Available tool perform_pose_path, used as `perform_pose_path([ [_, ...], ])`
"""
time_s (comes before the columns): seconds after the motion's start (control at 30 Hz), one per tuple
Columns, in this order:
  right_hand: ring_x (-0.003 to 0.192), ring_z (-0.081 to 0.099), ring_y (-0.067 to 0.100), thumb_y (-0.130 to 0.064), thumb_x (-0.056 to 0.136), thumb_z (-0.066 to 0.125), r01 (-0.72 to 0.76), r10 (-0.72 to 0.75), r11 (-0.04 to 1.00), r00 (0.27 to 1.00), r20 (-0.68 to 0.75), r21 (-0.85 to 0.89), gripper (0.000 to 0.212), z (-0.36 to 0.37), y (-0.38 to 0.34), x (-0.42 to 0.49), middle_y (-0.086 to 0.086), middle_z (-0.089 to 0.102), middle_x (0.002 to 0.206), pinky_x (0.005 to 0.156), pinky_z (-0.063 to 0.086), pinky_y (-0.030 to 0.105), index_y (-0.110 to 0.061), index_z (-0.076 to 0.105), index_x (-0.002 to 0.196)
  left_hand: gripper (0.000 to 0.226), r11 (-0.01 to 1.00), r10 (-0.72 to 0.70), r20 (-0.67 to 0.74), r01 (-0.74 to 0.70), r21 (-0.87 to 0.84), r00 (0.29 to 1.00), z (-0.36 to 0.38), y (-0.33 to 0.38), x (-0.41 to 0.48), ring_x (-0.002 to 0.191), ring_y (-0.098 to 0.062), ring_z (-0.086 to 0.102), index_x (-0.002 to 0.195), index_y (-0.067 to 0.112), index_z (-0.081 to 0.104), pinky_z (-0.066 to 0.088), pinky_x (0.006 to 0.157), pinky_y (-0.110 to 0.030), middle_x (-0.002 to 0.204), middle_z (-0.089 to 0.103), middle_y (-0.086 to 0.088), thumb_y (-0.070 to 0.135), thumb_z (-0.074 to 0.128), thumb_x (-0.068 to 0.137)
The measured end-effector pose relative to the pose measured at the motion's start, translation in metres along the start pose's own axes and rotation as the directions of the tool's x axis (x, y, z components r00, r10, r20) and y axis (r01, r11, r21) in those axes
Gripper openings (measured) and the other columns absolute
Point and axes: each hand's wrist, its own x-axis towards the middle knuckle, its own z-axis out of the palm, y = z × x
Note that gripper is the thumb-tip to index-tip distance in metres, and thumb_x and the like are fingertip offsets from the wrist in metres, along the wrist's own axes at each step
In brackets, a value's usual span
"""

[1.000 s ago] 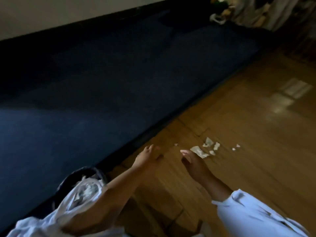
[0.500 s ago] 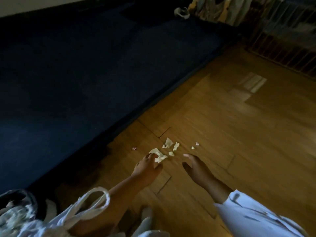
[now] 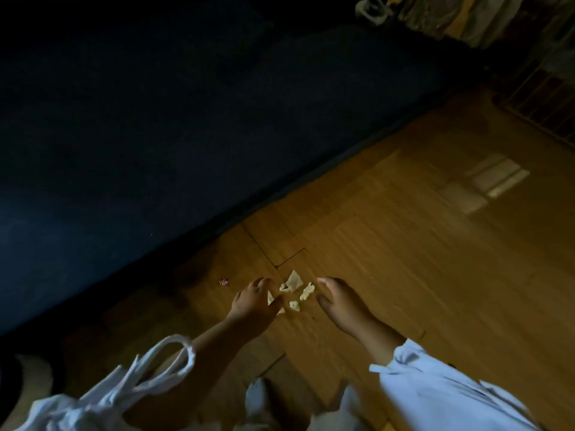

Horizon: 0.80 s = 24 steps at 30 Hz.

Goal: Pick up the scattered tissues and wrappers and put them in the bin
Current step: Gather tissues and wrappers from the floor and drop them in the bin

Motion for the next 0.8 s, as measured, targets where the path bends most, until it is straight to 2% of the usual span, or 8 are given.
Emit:
perform_pose_path([
  [0.13,0.129,0.04,0.021,-0.03,0.095,0.045,0.073,-0.066,0.996,0.99,0.122,-0.055,0.044,-0.014,0.014,0.046,0.006,0.04,0.142,0.102,0.04,0.032,-0.019,0.038,0.137,0.046,0.995,-0.094,-0.065,0.091,-0.039,0.993,0.01,0.008,0.027,0.123,-0.016,0.047,0.136,0.02,0.038,0.042,0.104,-0.038,0.144,0.039,0.0,0.041,0.043,0.094],
  [0.23,0.126,0.042,0.019,-0.03,0.095,0.045,0.14,-0.121,0.986,0.974,0.191,-0.091,0.043,-0.014,0.03,0.084,0.003,0.038,0.143,0.094,0.041,0.026,-0.022,0.038,0.137,0.046,0.978,-0.187,-0.124,0.174,-0.114,0.974,0.027,0.007,0.048,0.127,-0.018,0.043,0.137,0.019,0.038,0.037,0.108,-0.038,0.145,0.037,-0.001,0.04,0.042,0.095],
  [0.4,0.122,0.045,0.017,-0.031,0.095,0.044,0.199,-0.164,0.972,0.955,0.247,-0.125,0.043,0.013,0.059,0.14,0.0,0.037,0.144,0.09,0.044,0.026,-0.024,0.037,0.137,0.049,0.948,-0.285,-0.118,0.261,-0.181,0.951,0.071,-0.015,0.089,0.134,-0.02,0.036,0.139,0.02,0.036,0.032,0.111,-0.039,0.15,0.031,-0.002,0.041,0.041,0.095],
  [0.5,0.119,0.047,0.017,-0.03,0.095,0.044,0.209,-0.177,0.972,0.952,0.251,-0.108,0.042,0.054,0.087,0.178,0.0,0.039,0.142,0.089,0.046,0.027,-0.023,0.038,0.136,0.05,0.948,-0.278,-0.142,0.247,-0.202,0.95,0.108,-0.05,0.128,0.136,-0.019,0.033,0.14,0.021,0.034,0.03,0.113,-0.037,0.151,0.03,-0.001,0.042,0.04,0.095],
  [0.63,0.121,0.048,0.019,-0.026,0.095,0.045,0.232,-0.198,0.964,0.952,0.235,-0.129,0.041,0.145,0.146,0.237,0.005,0.041,0.141,0.096,0.045,0.031,-0.017,0.042,0.135,0.048,0.944,-0.265,-0.16,0.221,-0.245,0.951,0.189,-0.117,0.188,0.135,-0.017,0.035,0.139,0.021,0.036,0.03,0.112,-0.037,0.15,0.031,0.001,0.043,0.039,0.095],
  [0.73,0.122,0.047,0.018,-0.023,0.095,0.045,0.287,-0.246,0.945,0.94,0.236,-0.159,0.041,0.219,0.199,0.293,0.005,0.04,0.141,0.094,0.04,0.024,-0.014,0.042,0.134,0.046,0.937,-0.268,-0.205,0.205,-0.284,0.941,0.266,-0.181,0.244,0.13,-0.016,0.04,0.136,0.022,0.039,0.035,0.108,-0.034,0.147,0.035,0.001,0.043,0.041,0.095],
  [0.8,0.124,0.045,0.018,-0.023,0.095,0.045,0.356,-0.297,0.907,0.921,0.253,-0.228,0.041,0.262,0.236,0.332,0.005,0.039,0.141,0.096,0.038,0.026,-0.015,0.042,0.134,0.045,0.929,-0.275,-0.239,0.194,-0.316,0.931,0.315,-0.223,0.286,0.125,-0.016,0.046,0.134,0.022,0.041,0.039,0.105,-0.036,0.145,0.038,0.001,0.043,0.042,0.094],
])
